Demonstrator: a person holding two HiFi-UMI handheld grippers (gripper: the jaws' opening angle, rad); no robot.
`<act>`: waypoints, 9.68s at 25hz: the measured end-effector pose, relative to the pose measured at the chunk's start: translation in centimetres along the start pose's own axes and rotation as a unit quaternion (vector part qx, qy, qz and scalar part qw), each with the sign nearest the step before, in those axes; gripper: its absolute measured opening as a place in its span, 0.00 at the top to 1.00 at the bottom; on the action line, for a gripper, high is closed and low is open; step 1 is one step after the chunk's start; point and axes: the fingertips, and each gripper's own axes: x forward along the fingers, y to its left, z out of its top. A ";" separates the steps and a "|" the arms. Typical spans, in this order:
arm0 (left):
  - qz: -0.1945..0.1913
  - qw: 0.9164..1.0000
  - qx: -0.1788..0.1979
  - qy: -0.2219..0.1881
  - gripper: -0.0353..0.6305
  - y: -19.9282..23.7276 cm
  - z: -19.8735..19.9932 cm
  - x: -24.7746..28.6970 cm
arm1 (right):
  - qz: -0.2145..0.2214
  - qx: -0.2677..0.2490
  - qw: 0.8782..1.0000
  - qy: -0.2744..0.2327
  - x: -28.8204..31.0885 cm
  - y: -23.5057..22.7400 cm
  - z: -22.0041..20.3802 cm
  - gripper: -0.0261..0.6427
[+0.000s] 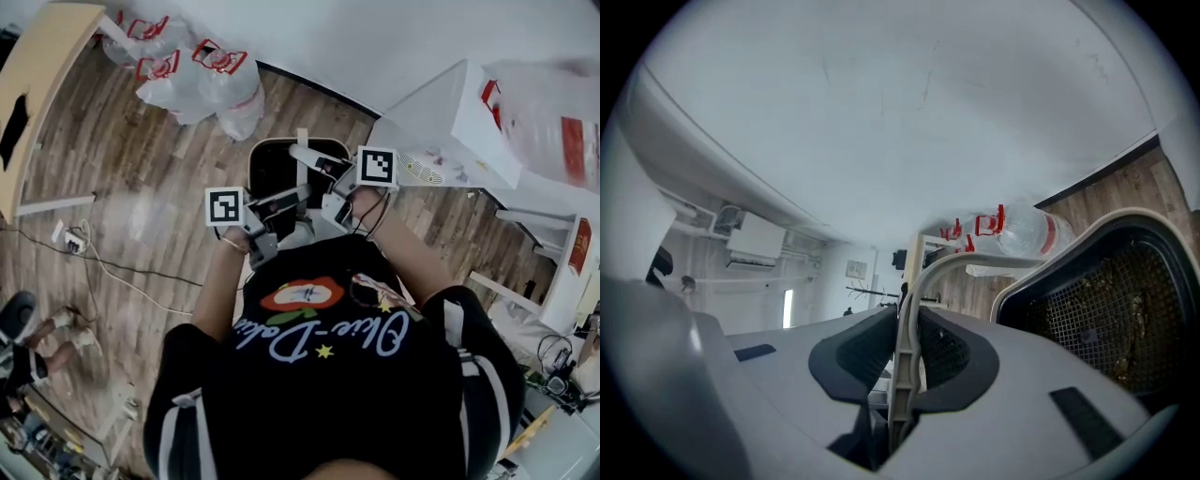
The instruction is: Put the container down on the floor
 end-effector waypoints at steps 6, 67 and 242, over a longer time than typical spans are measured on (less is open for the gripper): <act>0.006 1.000 0.005 -0.003 0.87 0.2 0.6 0.3 | 0.005 -0.002 1.000 0.004 0.2 0.1 0.5 0.87; 0.066 0.996 0.033 0.048 0.87 14.4 20.8 7.9 | -0.049 -0.004 0.996 0.070 10.0 -15.0 19.5 0.87; 0.337 0.938 0.084 0.014 0.88 49.5 29.9 0.7 | -0.330 -0.022 0.941 0.074 14.5 -49.0 18.4 0.96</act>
